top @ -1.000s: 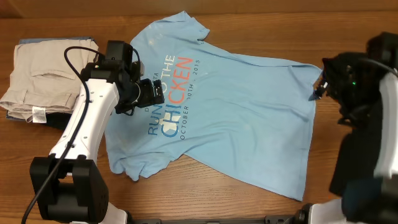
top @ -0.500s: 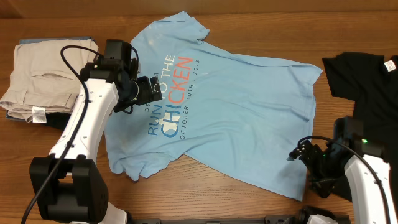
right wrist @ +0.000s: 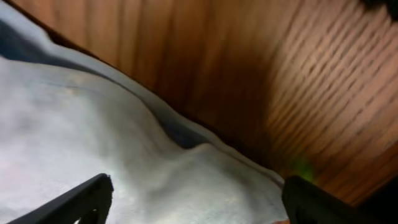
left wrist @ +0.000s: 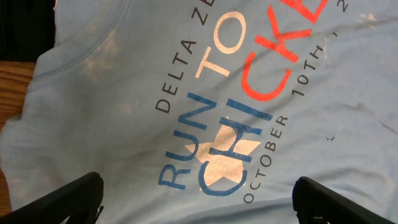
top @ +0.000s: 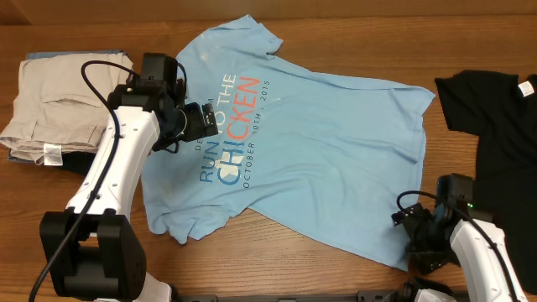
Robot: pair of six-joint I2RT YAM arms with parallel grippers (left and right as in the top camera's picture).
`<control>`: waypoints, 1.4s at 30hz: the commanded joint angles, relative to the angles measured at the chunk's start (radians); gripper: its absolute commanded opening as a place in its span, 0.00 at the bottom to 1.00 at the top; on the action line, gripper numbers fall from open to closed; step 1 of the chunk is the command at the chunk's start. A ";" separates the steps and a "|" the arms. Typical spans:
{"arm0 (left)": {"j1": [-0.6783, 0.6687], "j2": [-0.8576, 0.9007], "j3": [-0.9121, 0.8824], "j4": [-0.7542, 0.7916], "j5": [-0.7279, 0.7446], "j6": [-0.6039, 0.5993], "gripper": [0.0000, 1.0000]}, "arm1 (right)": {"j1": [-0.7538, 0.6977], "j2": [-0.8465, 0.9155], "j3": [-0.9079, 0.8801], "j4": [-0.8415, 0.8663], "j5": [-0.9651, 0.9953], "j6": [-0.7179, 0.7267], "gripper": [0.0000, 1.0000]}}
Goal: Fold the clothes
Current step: 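Move both grippers to the shirt's bottom hem corners and grasp them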
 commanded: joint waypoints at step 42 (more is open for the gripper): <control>0.255 -0.014 -0.268 -0.134 0.077 -0.118 0.70 | 0.002 0.048 -0.035 0.144 -0.121 -0.082 0.64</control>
